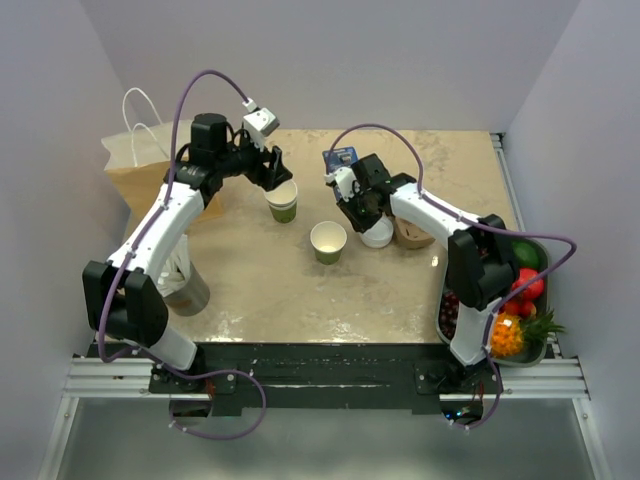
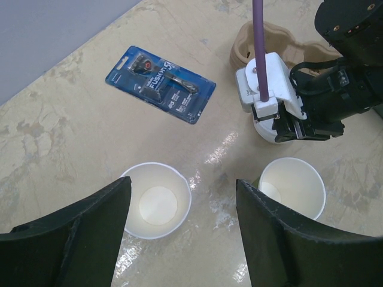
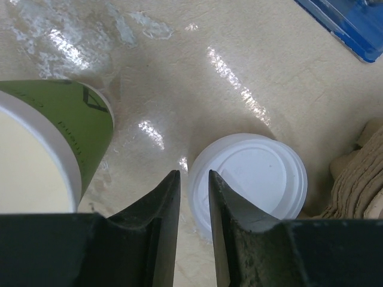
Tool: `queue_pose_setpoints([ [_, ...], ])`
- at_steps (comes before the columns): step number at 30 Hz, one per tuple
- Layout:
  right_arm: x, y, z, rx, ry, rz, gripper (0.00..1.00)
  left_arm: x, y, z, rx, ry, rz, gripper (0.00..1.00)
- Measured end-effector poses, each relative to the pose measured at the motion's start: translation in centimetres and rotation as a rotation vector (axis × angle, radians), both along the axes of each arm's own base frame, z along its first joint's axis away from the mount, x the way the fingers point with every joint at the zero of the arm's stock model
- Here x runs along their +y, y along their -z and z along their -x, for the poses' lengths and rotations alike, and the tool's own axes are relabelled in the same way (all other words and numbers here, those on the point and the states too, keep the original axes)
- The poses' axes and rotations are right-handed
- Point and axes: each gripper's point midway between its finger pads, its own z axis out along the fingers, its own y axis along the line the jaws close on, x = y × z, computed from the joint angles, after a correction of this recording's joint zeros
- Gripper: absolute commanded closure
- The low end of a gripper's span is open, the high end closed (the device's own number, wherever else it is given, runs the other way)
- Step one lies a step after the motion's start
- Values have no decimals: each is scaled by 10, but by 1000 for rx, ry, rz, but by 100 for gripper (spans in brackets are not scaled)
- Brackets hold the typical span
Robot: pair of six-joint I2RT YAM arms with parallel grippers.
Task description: Pack the takeout coffee
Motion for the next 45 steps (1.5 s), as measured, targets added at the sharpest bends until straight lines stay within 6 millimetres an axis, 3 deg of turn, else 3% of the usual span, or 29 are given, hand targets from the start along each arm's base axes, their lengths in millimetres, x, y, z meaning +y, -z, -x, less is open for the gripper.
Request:
queue_pose_setpoints([
  [23,-7,18,-2,22,37,48,78,-1,12,-5,25,-4,-8,25],
  [45,-7,20,-2,25,40,50,85,-1,12,-5,26,-5,-8,24],
])
